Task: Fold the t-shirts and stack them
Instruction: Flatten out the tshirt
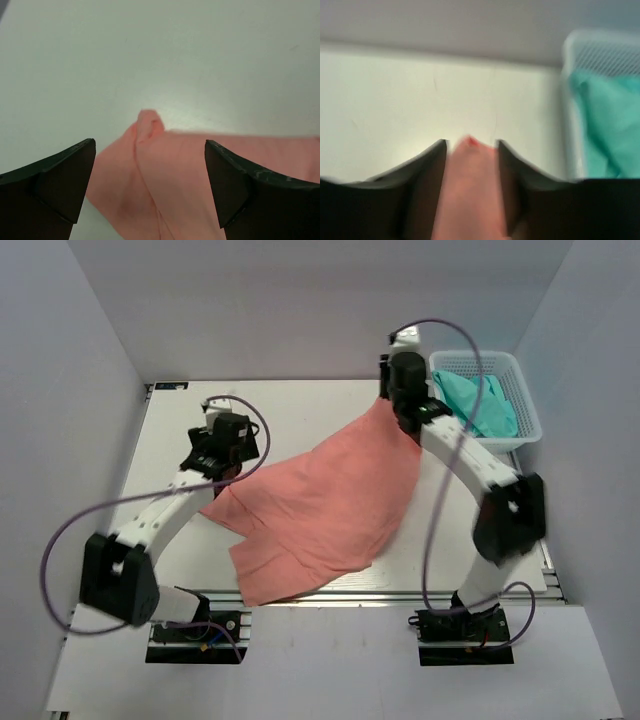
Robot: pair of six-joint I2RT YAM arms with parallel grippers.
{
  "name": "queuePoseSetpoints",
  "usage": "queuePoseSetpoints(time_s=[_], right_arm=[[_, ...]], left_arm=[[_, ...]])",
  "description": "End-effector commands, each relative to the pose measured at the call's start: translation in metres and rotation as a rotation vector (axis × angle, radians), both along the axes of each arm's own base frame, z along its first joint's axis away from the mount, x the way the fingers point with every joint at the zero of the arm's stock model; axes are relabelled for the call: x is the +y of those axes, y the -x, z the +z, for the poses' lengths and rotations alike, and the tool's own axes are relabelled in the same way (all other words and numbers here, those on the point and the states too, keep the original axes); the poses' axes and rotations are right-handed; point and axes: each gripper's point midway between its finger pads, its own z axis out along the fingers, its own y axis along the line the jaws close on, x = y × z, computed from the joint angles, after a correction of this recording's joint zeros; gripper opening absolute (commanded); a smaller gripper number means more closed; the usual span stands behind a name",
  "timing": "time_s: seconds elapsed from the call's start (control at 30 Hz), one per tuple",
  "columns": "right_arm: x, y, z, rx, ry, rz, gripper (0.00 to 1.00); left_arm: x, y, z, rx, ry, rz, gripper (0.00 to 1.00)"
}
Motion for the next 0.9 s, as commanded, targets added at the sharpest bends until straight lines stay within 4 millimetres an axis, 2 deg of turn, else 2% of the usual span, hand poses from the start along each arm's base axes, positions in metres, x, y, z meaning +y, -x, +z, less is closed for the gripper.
queuePoseSetpoints(time_s=[0.0,0.03,0.07,0.1,0.13,0.17,0.2,0.23,0.27,0.3,0.33,0.37,0.43,0.47,0.5,0.57,0.63,0.67,0.7,0.73,0.87], right_arm=[[0.018,-0.014,-0.044,0.218,-0.017,0.036,0.57],[0.019,-0.014,-0.034,0.216,-0.024,0.047,0.71],[0.030,-0.018,-0.044,0.247,-0.024,0.083,0.75],[0.030,-0.013,-0.051,0.277,-0.019,0.089,0.83],[0.038,-0.005,-0.066,0.320,-0.032,0.138,0.90],[0.042,0.003,-0.052,0.298,-0.063,0.164,0.90],[0.045,0.008,-0.052,0.301,-0.084,0.186,0.90],[0.046,0.021,-0.086,0.358,-0.086,0.204,0.90],[0.060,0.039,-0.064,0.339,-0.162,0.302,0.90],[0.065,0.048,-0.067,0.351,-0.193,0.336,0.90],[0.071,0.073,-0.103,0.457,-0.234,0.386,0.90],[0.082,0.088,-0.091,0.445,-0.273,0.459,0.90],[0.096,0.125,-0.124,0.559,-0.338,0.540,0.90],[0.098,0.141,-0.133,0.589,-0.347,0.581,0.90],[0.115,0.164,-0.135,0.640,-0.365,0.688,0.90],[0.122,0.191,-0.154,0.723,-0.347,0.721,0.90],[0.121,0.200,-0.163,0.744,-0.337,0.705,0.90],[0.116,0.206,-0.179,0.768,-0.331,0.680,0.90],[0.118,0.210,-0.185,0.789,-0.341,0.673,0.90],[0.113,0.220,-0.205,0.843,-0.343,0.652,0.90],[0.112,0.218,-0.233,0.914,-0.361,0.593,0.90]], left_arm=[[0.021,0.008,-0.014,0.101,-0.038,0.158,1.00],[0.021,0.010,-0.016,0.110,-0.043,0.158,1.00],[0.020,0.010,-0.016,0.114,-0.037,0.150,1.00],[0.017,0.008,-0.016,0.108,-0.028,0.143,1.00],[0.018,0.010,-0.017,0.097,-0.022,0.143,1.00],[0.018,0.013,-0.018,0.099,-0.017,0.136,1.00],[0.018,0.014,-0.011,0.069,-0.003,0.135,1.00],[0.015,0.018,-0.016,0.077,0.009,0.106,1.00],[0.013,0.021,-0.018,0.082,0.017,0.093,1.00],[0.011,0.022,-0.018,0.076,0.031,0.080,1.00],[0.006,0.028,-0.027,0.100,0.048,0.048,1.00],[0.004,0.030,-0.023,0.085,0.066,0.032,1.00],[-0.008,0.033,-0.024,0.089,0.112,-0.028,1.00],[-0.010,0.037,-0.028,0.099,0.122,-0.045,1.00],[-0.018,0.042,-0.030,0.110,0.154,-0.090,1.00],[-0.026,0.051,-0.034,0.123,0.195,-0.132,1.00],[-0.028,0.060,-0.050,0.140,0.216,-0.149,1.00],[-0.030,0.061,-0.053,0.129,0.225,-0.158,1.00],[-0.029,0.068,-0.068,0.160,0.223,-0.164,1.00],[-0.030,0.071,-0.069,0.162,0.231,-0.174,1.00],[-0.034,0.075,-0.076,0.177,0.252,-0.188,1.00]])
